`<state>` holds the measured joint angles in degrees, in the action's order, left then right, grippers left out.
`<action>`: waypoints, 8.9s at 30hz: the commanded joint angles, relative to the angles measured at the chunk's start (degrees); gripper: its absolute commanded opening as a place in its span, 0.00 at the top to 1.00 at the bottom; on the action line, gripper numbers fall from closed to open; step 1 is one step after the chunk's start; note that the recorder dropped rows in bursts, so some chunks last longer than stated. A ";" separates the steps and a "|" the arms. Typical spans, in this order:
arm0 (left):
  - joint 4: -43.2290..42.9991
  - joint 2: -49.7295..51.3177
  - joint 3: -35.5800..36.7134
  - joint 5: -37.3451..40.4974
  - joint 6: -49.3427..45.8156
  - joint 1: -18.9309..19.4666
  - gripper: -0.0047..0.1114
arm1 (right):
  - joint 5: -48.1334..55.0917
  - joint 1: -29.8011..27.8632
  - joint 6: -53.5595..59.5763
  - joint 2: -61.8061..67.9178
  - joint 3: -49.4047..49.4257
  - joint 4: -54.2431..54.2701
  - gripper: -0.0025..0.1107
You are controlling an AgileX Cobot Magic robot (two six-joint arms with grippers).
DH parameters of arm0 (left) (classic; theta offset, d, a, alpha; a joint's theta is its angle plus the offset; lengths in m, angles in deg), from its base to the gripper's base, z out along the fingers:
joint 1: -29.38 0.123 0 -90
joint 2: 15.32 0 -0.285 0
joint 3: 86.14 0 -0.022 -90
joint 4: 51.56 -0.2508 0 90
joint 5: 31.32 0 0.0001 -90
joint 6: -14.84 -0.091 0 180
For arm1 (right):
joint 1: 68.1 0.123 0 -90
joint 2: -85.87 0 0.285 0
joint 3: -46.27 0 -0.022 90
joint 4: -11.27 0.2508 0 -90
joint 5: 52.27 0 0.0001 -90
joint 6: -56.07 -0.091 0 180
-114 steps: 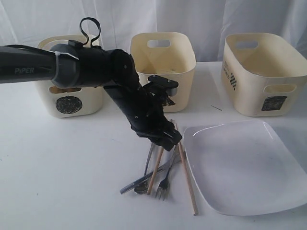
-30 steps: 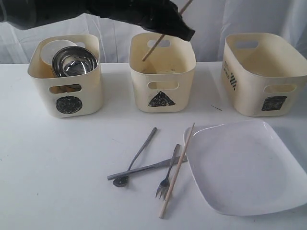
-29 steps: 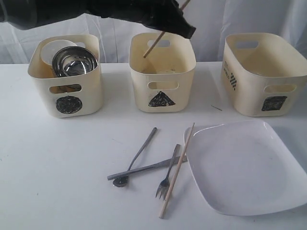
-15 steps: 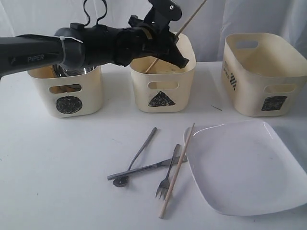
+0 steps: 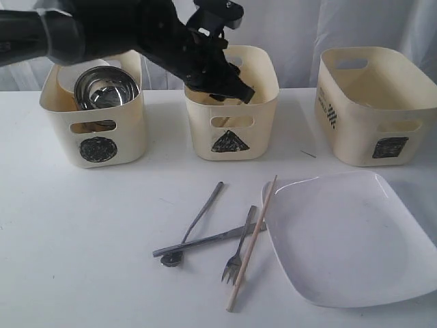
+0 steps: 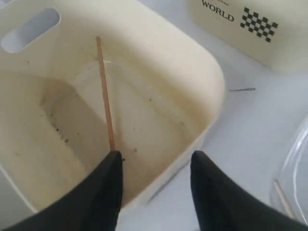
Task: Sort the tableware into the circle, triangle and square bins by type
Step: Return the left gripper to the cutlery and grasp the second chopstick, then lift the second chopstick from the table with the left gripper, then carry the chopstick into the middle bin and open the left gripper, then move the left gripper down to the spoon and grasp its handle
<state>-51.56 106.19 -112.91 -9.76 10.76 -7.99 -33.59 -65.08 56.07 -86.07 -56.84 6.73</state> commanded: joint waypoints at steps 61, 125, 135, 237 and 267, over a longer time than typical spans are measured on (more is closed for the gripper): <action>5.21 -0.49 23.58 2.06 4.56 -16.44 0.53 | -0.55 -0.14 -1.27 -0.27 0.32 0.05 0.98; 0.00 -4.32 23.33 3.27 5.79 -16.44 0.96 | -0.55 -0.14 -1.27 -0.27 0.32 0.05 0.98; -2.95 -11.92 23.23 -5.94 5.79 -16.31 0.96 | -0.55 -0.14 -1.27 -0.27 0.32 0.05 0.98; 5.72 -5.11 29.18 1.02 -7.62 -1.35 0.47 | -0.55 -0.14 -2.58 -0.27 0.32 0.05 0.98; 5.85 1.69 29.18 -0.12 -6.22 -1.35 0.40 | -0.55 -0.14 -2.70 -0.27 0.32 0.05 0.98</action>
<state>-46.11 106.91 -83.97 -11.35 4.13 -9.36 -33.59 -65.08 53.67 -86.07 -56.84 6.73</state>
